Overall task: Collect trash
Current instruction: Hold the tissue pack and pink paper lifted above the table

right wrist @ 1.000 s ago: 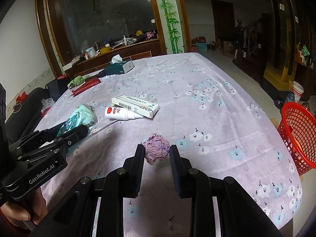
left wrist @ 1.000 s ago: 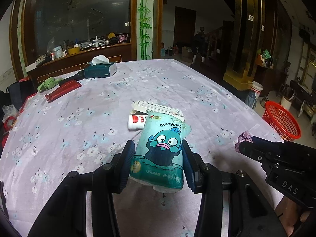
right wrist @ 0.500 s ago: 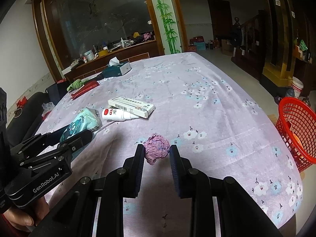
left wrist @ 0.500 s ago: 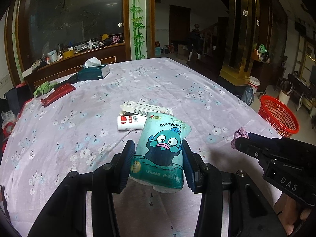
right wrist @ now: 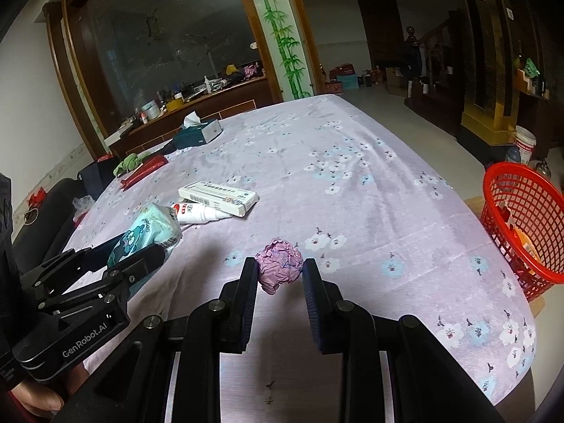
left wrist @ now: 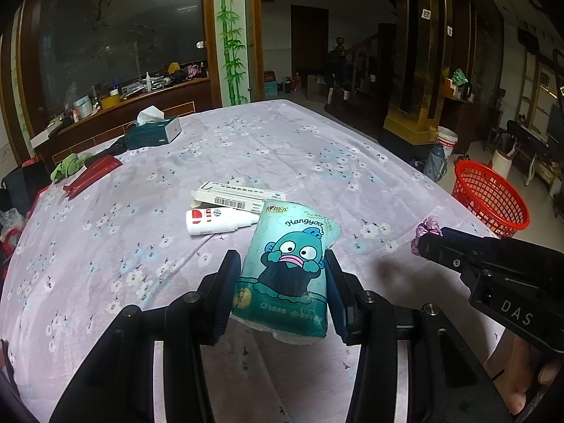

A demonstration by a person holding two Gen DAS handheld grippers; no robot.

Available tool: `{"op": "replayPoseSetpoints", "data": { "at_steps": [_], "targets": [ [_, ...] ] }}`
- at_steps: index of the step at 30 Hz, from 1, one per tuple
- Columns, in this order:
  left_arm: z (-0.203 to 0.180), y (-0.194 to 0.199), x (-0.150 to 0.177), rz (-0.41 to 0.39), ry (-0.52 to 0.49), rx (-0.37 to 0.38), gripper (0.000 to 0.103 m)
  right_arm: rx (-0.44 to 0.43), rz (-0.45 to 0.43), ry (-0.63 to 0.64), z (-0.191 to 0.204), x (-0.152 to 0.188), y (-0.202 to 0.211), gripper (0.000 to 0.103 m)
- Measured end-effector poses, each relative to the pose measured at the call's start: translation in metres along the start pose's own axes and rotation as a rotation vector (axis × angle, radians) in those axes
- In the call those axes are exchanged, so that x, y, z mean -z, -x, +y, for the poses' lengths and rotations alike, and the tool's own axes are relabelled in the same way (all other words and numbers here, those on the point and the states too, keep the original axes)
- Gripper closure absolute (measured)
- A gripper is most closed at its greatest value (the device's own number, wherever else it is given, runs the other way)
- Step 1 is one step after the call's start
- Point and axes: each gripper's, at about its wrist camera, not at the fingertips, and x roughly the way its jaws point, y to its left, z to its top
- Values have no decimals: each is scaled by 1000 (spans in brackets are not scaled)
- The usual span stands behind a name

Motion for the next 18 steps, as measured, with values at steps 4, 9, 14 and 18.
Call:
{"op": "replayPoseSetpoints", "data": {
  "at_steps": [4,9,14,18],
  "targets": [
    [-4,-1,0,2,-9,0,58,1,2,-14,-5,0,0,75],
    [-6,-2,0,5,-13,3,58,-3,4,-22,-9,0,0,75],
    [-8,-4,-1,10,-16,4,58,-4,3,-28,-11,0,0,75],
    [-10,-5,-1,14,-18,5,58,-3,5,-33,-11,1,1,75]
  ]
}}
